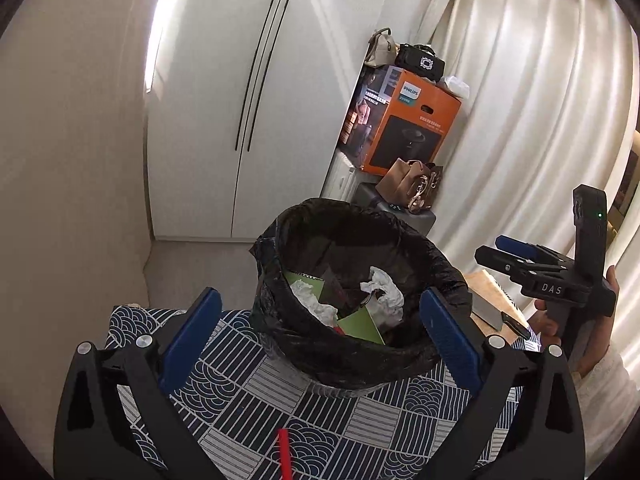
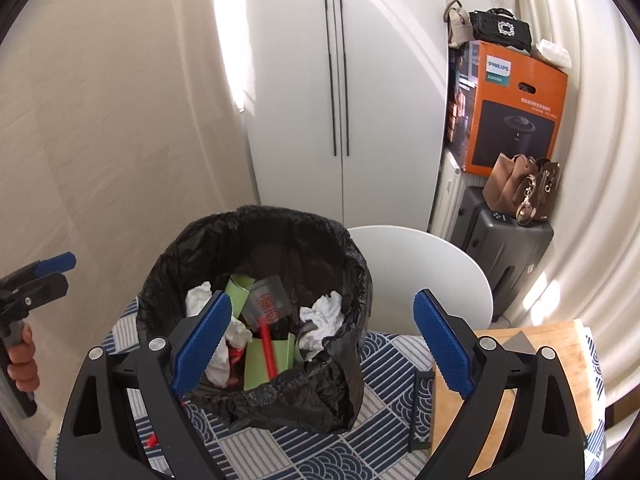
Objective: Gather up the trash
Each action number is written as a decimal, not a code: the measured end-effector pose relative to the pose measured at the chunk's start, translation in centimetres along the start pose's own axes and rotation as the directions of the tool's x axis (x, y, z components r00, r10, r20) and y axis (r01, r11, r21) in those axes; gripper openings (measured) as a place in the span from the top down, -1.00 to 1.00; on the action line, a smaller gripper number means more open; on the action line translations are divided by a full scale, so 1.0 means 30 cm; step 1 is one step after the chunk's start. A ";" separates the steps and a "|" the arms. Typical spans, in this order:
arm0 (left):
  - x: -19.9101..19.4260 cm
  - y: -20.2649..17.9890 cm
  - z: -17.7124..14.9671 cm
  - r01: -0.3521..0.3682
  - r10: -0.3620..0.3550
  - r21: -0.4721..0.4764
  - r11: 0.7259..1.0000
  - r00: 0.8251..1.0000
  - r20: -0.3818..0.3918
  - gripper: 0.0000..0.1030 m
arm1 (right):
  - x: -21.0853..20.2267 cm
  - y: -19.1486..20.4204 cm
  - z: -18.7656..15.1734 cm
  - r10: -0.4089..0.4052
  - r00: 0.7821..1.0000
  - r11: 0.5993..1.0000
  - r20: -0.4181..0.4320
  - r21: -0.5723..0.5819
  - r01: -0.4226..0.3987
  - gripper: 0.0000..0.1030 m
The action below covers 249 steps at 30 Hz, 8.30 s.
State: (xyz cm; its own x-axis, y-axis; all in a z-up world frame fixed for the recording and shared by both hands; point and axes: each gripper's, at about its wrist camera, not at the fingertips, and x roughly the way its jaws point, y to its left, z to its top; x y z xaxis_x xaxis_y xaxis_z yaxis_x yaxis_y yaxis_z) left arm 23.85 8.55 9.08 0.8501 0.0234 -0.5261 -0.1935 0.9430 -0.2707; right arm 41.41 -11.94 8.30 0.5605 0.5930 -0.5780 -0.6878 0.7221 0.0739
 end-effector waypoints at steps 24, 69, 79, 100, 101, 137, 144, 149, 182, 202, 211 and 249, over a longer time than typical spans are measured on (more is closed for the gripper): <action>-0.208 -0.117 -0.207 -0.181 0.176 -0.039 0.983 0.979 -0.104 -0.88 | -0.196 0.009 -0.222 0.114 0.993 0.993 -0.020 -0.024 -0.114 -0.80; 0.016 0.188 -0.464 0.134 -0.042 0.170 0.976 0.888 -0.458 -0.88 | -0.058 0.405 -0.795 -0.061 0.927 0.973 -0.369 0.186 0.138 -0.80; 0.026 0.283 -0.505 0.119 -0.036 0.140 0.983 0.872 -0.489 -0.88 | 0.101 0.497 -0.862 0.035 0.887 0.971 -0.460 0.227 0.079 -0.80; 0.139 0.236 -0.548 0.162 -0.058 0.141 0.977 0.832 -0.551 -0.88 | -0.067 0.353 -0.774 -0.069 0.908 0.966 -0.414 0.200 0.165 0.90; 0.153 0.228 -0.550 0.165 -0.062 0.136 0.977 0.829 -0.556 -0.88 | -0.088 0.331 -0.771 -0.082 0.908 0.963 -0.411 0.201 0.178 0.90; 0.248 0.174 -0.600 0.045 0.133 0.282 0.958 0.803 -0.581 0.77 | -0.397 0.057 -0.726 -0.199 0.932 0.866 -0.302 0.390 0.311 0.87; 0.154 0.212 -0.560 0.026 0.119 0.256 0.966 0.837 -0.534 0.77 | -0.432 0.075 -0.714 -0.192 0.942 0.876 -0.276 0.384 0.292 0.88; 0.101 0.185 -0.519 0.046 0.085 0.241 0.969 0.858 -0.507 0.77 | -0.483 0.077 -0.670 -0.190 0.951 0.881 -0.243 0.384 0.274 0.88; -0.241 -0.209 -0.363 -0.157 0.177 0.100 0.983 0.953 -0.247 0.77 | -0.607 -0.107 -0.430 0.124 0.991 0.988 -0.051 0.097 -0.119 0.88; -0.238 -0.139 -0.214 -0.046 0.044 -0.018 0.999 0.995 -0.093 0.77 | -0.427 -0.018 -0.290 0.169 0.983 0.985 -0.075 -0.025 -0.172 0.88; -0.128 -0.071 -0.031 0.049 -0.047 0.029 0.998 0.997 -0.058 0.77 | -0.312 0.041 -0.127 0.150 0.987 0.987 -0.050 -0.054 -0.153 0.88; -0.006 -0.088 -0.074 0.014 -0.006 0.116 0.993 0.998 -0.066 -0.88 | -0.161 0.075 -0.057 0.037 0.999 0.999 -0.022 0.013 -0.037 -0.71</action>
State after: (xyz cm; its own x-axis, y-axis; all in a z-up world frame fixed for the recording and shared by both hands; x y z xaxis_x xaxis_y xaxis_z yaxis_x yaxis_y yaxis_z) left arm 23.11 5.34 8.10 0.8170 -0.0048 -0.5766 -0.1232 0.9754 -0.1827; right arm 36.37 -13.80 9.87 0.5245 0.6114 -0.5925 -0.7016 0.7046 0.1059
